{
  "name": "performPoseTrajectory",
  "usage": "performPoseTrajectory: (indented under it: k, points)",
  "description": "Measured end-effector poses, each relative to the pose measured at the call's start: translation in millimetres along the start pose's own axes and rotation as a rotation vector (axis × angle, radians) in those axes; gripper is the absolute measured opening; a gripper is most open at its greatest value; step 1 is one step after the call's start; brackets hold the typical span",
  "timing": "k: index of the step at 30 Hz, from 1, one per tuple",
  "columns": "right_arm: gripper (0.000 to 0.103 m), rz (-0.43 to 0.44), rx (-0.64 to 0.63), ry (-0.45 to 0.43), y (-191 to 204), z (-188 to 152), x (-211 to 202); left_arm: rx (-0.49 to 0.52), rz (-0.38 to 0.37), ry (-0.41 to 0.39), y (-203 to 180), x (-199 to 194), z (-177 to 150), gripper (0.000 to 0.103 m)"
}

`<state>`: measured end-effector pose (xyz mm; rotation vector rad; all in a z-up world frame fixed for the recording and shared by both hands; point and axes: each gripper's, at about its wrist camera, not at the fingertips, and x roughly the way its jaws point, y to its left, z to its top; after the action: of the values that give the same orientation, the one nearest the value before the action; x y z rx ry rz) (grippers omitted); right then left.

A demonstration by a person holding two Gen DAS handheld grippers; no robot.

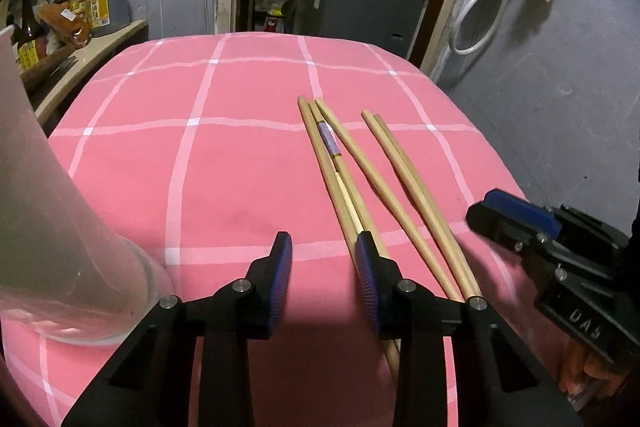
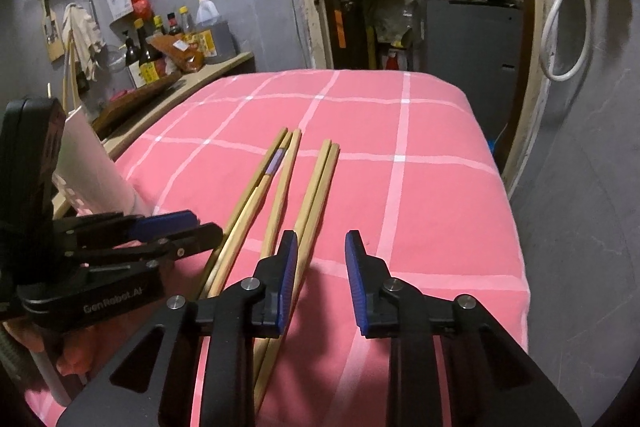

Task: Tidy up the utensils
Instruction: 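Close the left tool on a chopstick while the right tool grasps another chopstick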

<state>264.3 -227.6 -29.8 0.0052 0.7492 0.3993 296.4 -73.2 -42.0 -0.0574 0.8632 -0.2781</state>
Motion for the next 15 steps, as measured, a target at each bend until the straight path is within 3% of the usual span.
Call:
performPoseTrajectory:
  k: [15]
  points:
    - [0.022,0.008,-0.019,0.071,5.2,1.6,14.6,-0.002,-0.014,0.013,-2.4,8.2,6.3,0.026]
